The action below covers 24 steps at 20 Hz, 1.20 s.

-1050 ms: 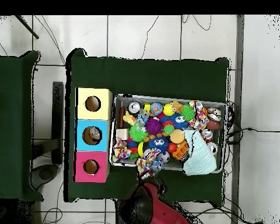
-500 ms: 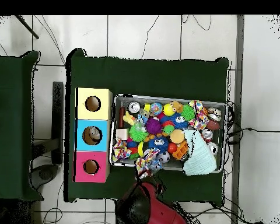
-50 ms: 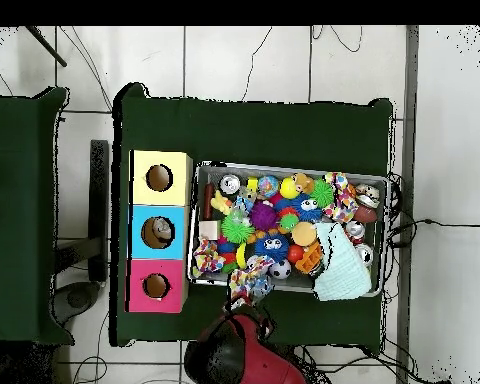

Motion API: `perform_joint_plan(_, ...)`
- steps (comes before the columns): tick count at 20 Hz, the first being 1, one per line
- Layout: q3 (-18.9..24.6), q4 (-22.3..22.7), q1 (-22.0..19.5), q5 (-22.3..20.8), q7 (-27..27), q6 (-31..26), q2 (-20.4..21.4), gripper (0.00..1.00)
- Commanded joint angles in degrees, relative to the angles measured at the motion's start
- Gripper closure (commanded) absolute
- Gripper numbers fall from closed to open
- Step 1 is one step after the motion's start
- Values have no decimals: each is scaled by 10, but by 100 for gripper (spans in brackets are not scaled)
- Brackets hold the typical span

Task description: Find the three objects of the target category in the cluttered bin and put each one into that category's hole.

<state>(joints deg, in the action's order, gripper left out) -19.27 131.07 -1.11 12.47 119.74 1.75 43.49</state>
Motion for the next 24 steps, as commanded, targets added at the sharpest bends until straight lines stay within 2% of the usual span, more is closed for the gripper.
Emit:
perform_joint_plan(1,-36,-108,28,38,71,-96,10,100)
perform_joint_plan(4,-56,-127,36,29,66,-124,15,100)
perform_joint_plan(16,-52,-157,33,13,70,-214,59,100)
perform_joint_plan(20,-35,-176,30,16,73,-222,48,100)
perform_joint_plan(24,-49,-217,56,18,92,-264,38,100)
